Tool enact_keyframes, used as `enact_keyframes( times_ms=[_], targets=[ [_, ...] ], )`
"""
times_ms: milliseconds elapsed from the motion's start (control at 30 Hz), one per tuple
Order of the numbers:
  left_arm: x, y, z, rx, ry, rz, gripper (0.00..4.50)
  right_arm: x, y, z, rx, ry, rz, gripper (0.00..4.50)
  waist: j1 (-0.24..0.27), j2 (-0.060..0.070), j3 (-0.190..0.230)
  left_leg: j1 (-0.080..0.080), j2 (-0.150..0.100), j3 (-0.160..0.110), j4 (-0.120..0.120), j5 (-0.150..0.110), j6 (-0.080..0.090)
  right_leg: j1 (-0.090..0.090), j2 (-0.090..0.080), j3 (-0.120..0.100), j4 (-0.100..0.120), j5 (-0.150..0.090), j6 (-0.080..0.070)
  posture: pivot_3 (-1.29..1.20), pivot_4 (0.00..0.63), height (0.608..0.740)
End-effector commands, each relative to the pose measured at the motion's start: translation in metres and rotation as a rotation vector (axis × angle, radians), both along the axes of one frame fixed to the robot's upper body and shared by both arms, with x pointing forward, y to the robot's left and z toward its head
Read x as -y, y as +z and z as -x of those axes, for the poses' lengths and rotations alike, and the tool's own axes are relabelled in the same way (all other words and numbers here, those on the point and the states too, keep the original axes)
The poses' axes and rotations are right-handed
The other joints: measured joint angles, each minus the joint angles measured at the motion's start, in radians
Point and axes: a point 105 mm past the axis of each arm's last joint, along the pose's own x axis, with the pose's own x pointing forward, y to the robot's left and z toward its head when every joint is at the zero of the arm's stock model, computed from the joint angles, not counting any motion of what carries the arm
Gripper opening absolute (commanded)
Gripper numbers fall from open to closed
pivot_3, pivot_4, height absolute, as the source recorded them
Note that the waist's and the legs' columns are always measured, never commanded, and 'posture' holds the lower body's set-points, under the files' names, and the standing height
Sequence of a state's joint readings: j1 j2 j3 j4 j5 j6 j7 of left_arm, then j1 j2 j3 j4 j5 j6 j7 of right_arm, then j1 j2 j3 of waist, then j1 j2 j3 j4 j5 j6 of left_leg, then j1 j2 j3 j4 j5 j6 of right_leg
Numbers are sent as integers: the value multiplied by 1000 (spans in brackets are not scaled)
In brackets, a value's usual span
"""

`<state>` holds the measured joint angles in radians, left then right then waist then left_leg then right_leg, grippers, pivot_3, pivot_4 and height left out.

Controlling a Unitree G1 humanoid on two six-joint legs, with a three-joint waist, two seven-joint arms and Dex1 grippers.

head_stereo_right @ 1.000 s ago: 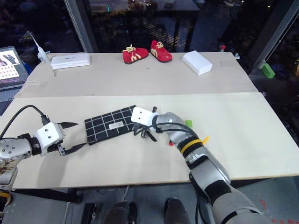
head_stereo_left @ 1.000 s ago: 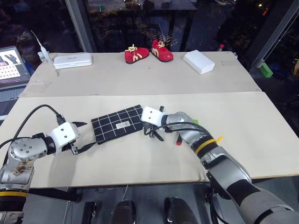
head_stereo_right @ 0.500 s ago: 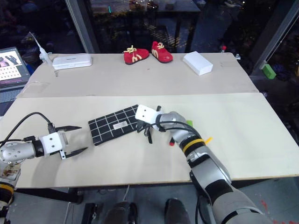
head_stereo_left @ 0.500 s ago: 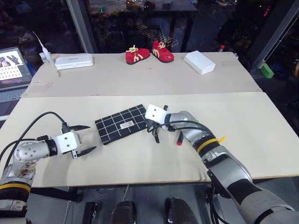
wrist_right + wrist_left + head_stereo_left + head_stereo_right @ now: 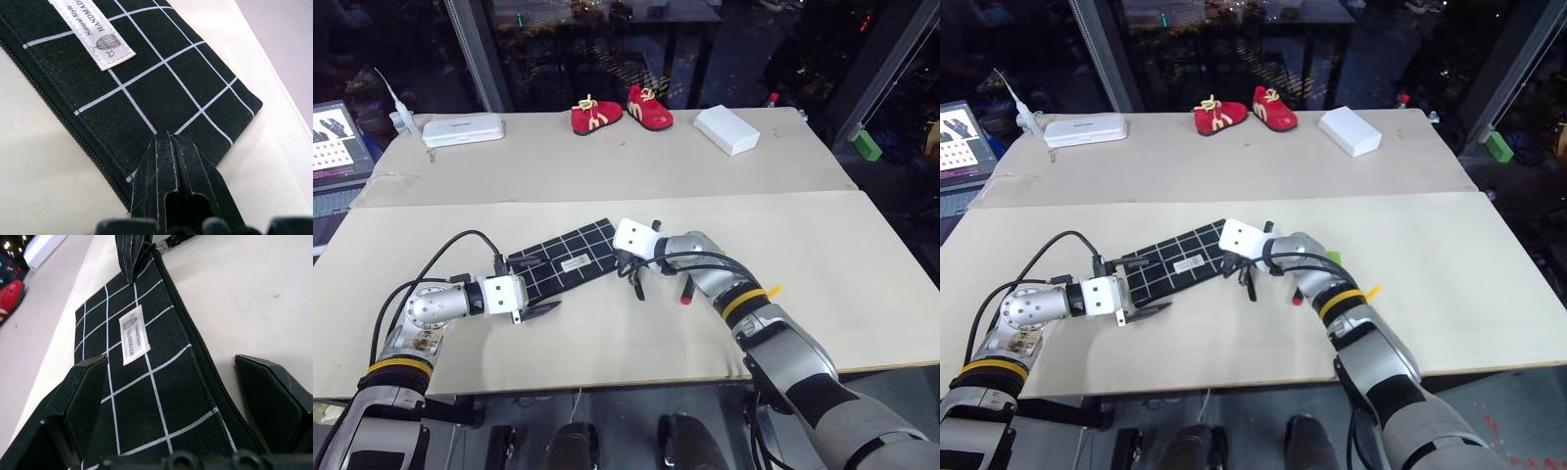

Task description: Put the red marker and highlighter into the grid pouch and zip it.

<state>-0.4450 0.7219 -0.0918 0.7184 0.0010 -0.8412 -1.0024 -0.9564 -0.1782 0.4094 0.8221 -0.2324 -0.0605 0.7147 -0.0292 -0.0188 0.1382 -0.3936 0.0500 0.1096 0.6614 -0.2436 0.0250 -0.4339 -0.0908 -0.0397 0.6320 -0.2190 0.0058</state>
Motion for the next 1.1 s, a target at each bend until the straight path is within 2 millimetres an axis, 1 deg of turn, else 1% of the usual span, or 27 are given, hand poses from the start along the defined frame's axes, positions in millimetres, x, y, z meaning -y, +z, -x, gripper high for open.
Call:
enact_keyframes(
  times_ms=[33,100,200,300,433,667,767,833,967,1033,1100],
  targets=[
    [-24,-19,4,-69,59,-90,4500,2,13,-5,26,-11,-27,95,-3,0,0,2,0,0,0,0,0,2,0,0,0,0,0,0,150,740],
    [-30,-19,5,-64,59,-111,4500,4,13,-5,25,-14,-25,95,-11,0,0,5,1,0,0,0,0,5,0,0,0,0,0,0,150,740],
    [-46,-16,9,-42,51,-204,4500,5,11,-5,19,-17,-24,95,-21,0,0,9,1,0,0,0,0,9,0,0,0,0,0,0,150,740],
    [-49,-13,4,-20,75,-204,4500,5,11,-5,18,-16,-22,95,-25,0,0,10,2,0,-1,0,0,8,0,0,1,0,0,0,150,740],
    [-46,-19,3,-11,72,-203,4500,3,12,-5,18,-13,-24,95,-22,0,0,10,2,1,-1,0,0,8,0,0,1,0,0,0,150,740],
    [-29,-26,-1,20,38,-186,4500,2,12,-5,17,-7,-21,95,-5,1,0,11,1,1,-1,0,0,9,-1,0,2,0,-1,0,150,740],
    [-31,-34,3,-13,25,-222,4500,6,11,-5,16,-14,-18,95,1,1,-1,11,1,1,-1,0,0,9,-1,0,1,0,0,0,150,740],
    [-33,-35,3,-27,25,-237,4500,8,10,-5,14,-16,-18,95,4,1,-1,11,1,1,-1,0,0,9,-1,0,1,0,0,0,150,740],
    [-32,-29,-3,-22,30,-229,4500,9,7,-3,5,-14,-16,95,6,3,-2,12,1,1,-1,0,0,10,-1,0,2,0,0,0,150,740],
    [-27,-25,-8,-23,36,-192,4500,10,4,-1,-6,-11,-2,95,7,3,-2,12,1,1,-1,0,0,10,0,0,2,0,0,0,150,740],
    [-22,-18,-13,-30,45,-133,4500,14,-6,3,-35,0,55,95,11,4,-2,12,1,1,-1,0,0,10,-1,0,1,0,0,0,150,740]
  ],
)
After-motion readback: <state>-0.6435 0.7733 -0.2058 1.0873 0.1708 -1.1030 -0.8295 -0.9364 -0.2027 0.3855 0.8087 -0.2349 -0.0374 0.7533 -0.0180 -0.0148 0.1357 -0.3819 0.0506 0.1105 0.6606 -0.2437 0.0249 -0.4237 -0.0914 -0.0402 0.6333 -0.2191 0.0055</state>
